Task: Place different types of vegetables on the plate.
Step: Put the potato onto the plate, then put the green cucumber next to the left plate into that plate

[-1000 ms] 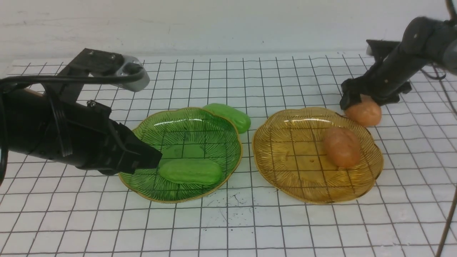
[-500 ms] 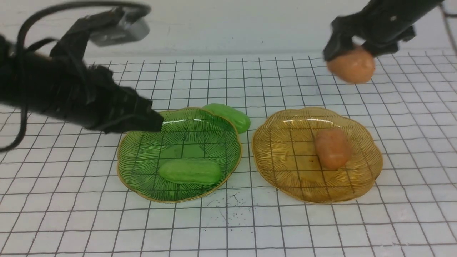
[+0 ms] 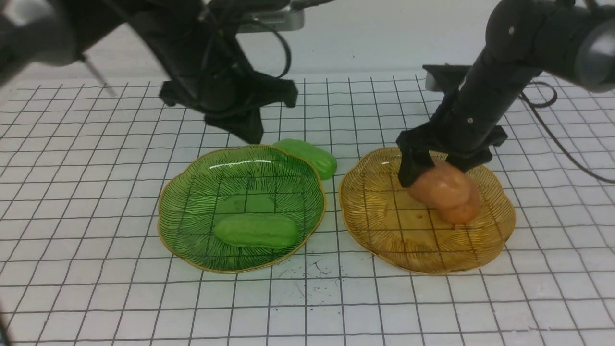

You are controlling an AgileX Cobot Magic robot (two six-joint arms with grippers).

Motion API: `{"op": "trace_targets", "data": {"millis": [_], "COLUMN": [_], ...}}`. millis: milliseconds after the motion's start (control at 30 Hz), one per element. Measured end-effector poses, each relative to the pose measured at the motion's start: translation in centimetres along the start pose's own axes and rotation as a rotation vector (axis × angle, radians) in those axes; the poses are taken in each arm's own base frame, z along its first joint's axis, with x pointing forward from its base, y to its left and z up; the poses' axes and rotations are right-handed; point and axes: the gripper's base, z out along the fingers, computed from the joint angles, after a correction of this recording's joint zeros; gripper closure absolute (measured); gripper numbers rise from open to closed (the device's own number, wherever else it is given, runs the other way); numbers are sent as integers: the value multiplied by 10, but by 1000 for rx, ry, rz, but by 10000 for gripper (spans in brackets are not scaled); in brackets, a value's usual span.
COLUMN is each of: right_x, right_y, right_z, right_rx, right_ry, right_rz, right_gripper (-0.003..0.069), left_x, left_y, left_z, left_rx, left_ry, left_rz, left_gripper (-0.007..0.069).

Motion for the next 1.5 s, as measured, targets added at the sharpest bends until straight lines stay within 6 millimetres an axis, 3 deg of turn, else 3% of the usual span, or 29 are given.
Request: {"op": "trace_targets", "data": {"millis": [233,300,400,467,667,967,1233,1500], "right_x": [1,1,1,1,1,1,1,1], "right_y": [-1,-1,0,0,0,-1,0,1], "right_z": [2,2,2,2,2,2,2,2], "right_rx": [3,1,-6,-10,-11,2,-5,-14], "right_ry": [6,5,2,2,2,4,3,2], "right_rz": [3,7,10,12,12,6,23,29], "right_gripper": [108,106,106,106,92,6,4,13], "left_x": [-44,-53,-59,-63,-65,-68,-72,-76], "left_y": [-5,-5,-4,-3,1,1,4,25], "left_z": [43,61,76,94,123,133,142,157], "left_rx": [18,21,25,26,25,33,44,39], "left_ry": [-43,-57,-68,-76,-77,-115,-151,-171], "left_rz": [-18,-22,-32,-48,-97,-114,-166,-310], "left_gripper": [524,442,363,246,111,90,87,87]}}
